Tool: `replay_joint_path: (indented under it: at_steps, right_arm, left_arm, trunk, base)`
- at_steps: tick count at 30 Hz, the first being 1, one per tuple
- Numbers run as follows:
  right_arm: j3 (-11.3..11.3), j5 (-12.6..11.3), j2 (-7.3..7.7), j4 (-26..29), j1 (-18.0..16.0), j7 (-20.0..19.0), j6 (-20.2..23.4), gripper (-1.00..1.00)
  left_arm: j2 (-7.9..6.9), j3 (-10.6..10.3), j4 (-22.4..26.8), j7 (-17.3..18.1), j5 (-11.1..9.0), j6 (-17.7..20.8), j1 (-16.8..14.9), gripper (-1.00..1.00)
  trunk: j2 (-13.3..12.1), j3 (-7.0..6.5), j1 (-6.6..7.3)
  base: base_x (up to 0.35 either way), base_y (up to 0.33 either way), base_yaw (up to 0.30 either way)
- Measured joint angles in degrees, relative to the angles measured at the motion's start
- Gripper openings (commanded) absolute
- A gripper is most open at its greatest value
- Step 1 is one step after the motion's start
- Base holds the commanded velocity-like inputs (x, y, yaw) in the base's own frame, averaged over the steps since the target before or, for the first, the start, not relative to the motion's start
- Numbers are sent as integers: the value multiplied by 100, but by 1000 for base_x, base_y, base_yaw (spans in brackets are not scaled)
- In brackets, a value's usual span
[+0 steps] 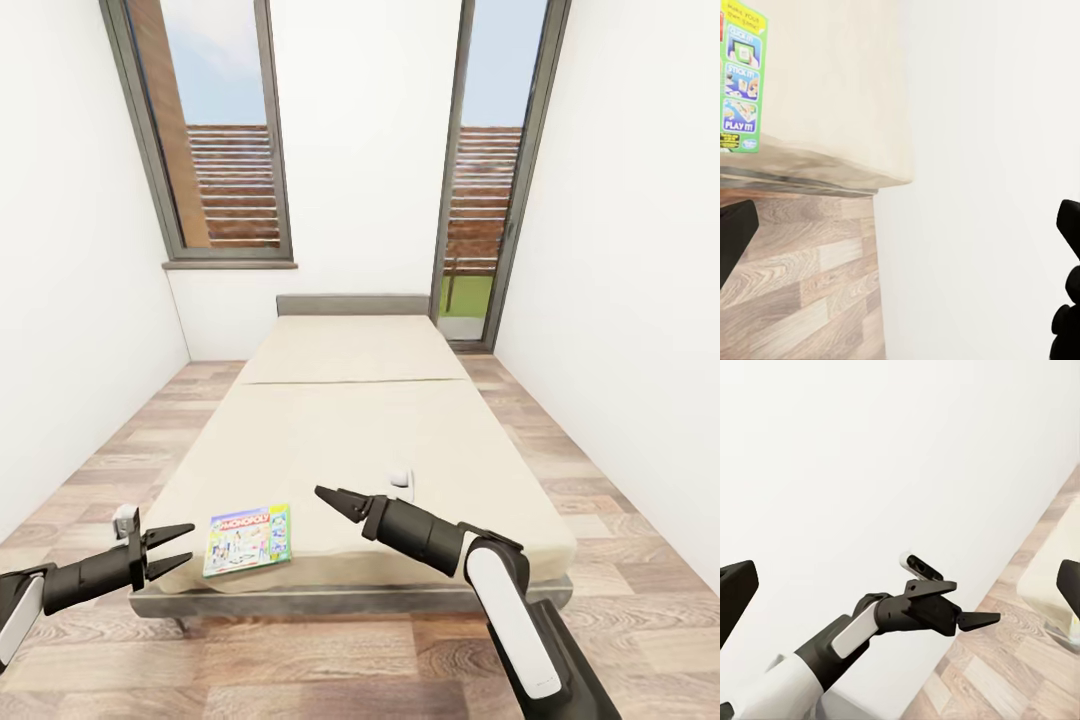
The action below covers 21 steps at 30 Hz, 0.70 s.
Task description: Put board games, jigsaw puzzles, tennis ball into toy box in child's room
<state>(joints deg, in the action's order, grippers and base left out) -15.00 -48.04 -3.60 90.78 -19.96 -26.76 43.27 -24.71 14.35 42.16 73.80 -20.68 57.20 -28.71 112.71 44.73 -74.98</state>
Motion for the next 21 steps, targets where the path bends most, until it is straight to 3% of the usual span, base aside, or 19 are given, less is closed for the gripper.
replay_joint_path:
  at_steps: [6,13,14,15,21]
  right_arm:
    - [158,-150,73,1,16,-194,25,100]
    - [383,-349,278,8,235,-420,61,100]
    - [1126,-933,303,9,383,-850,62,100]
    - [1319,-985,312,9,420,-879,61,100]
    - [1581,-1132,329,10,562,-924,53,100]
  left_arm:
    - [-8,4,8,3,-1,2,0,100]
    - [-2,4,71,4,-2,6,0,100]
    - [-1,2,89,4,-4,9,1,100]
    - [0,1,95,4,-3,9,0,100]
    - [1,-2,113,4,-4,10,-6,100]
  trunk:
    - [241,108,-132]
    - [521,233,-286]
    - [562,252,-308]
    - [602,269,-330]
    - [842,377,-461]
  base:
    - [0,0,0]
    - [0,0,0]
    - [0,0,0]
    - [0,0,0]
    - [0,0,0]
